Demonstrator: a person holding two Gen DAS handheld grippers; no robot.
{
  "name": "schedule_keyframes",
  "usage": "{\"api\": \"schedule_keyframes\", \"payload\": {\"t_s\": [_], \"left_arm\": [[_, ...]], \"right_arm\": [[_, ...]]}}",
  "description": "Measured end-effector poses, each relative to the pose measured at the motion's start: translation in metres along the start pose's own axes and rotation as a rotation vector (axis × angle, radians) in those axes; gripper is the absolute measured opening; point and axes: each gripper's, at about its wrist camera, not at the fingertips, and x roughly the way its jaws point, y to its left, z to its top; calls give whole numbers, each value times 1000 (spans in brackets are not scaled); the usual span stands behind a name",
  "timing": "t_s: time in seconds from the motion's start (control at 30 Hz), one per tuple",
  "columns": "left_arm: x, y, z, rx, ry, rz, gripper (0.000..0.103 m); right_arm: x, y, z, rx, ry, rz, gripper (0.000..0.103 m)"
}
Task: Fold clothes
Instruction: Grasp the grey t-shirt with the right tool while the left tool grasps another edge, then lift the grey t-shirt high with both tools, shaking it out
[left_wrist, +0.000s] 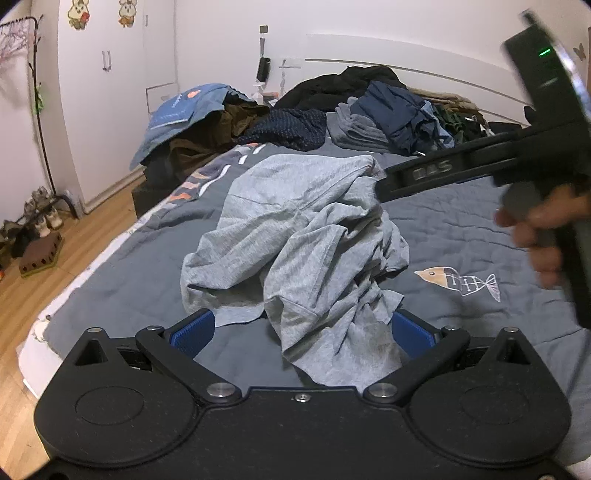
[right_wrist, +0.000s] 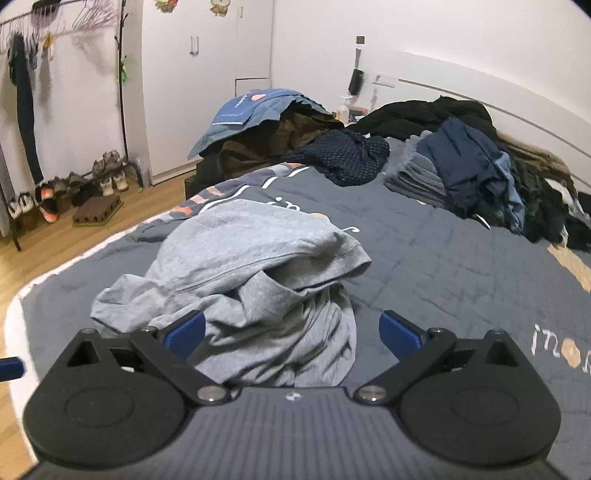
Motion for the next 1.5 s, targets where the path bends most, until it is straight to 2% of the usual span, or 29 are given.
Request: {"api": "schedule_keyframes", "payload": {"t_s": [0.23, 0.33, 0.43, 0.5, 0.57, 0.63, 0.9, 1.13, 1.27, 1.37, 1.5], "left_arm": [[9, 5, 3, -33, 35, -26, 103], [11, 3, 3, -21, 40, -30, 103], [14, 3, 2, -21, 56, -36, 103], [15, 3, 2, -24, 67, -38, 103], [17, 4, 1, -26, 78, -41, 103], [18, 5, 1, -34, 87, -51, 103], [20, 10, -2, -77, 104, -78, 100], [16, 2, -1, -52, 63, -71, 102], [11, -2, 2, -47, 39, -85, 102], [9, -1, 6, -88, 21, -126, 102], [-5, -8, 8, -111, -121, -181, 102]], "right_arm": [[42, 2, 5, 16, 32, 10, 99], [57, 5, 6, 15, 70, 28, 86], [69, 8, 5, 21, 105, 58, 63], [72, 7, 4, 45, 120, 72, 26], [72, 4, 4, 79, 129, 74, 17], [65, -2, 3, 118, 100, 86, 10], [8, -42, 16, 227, -18, 94, 7], [-71, -88, 23, 269, -139, 64, 7], [-119, -118, 19, 273, -192, 29, 7], [-148, -134, 5, 276, -210, 13, 7], [-175, -150, -25, 297, -234, -5, 7]]}}
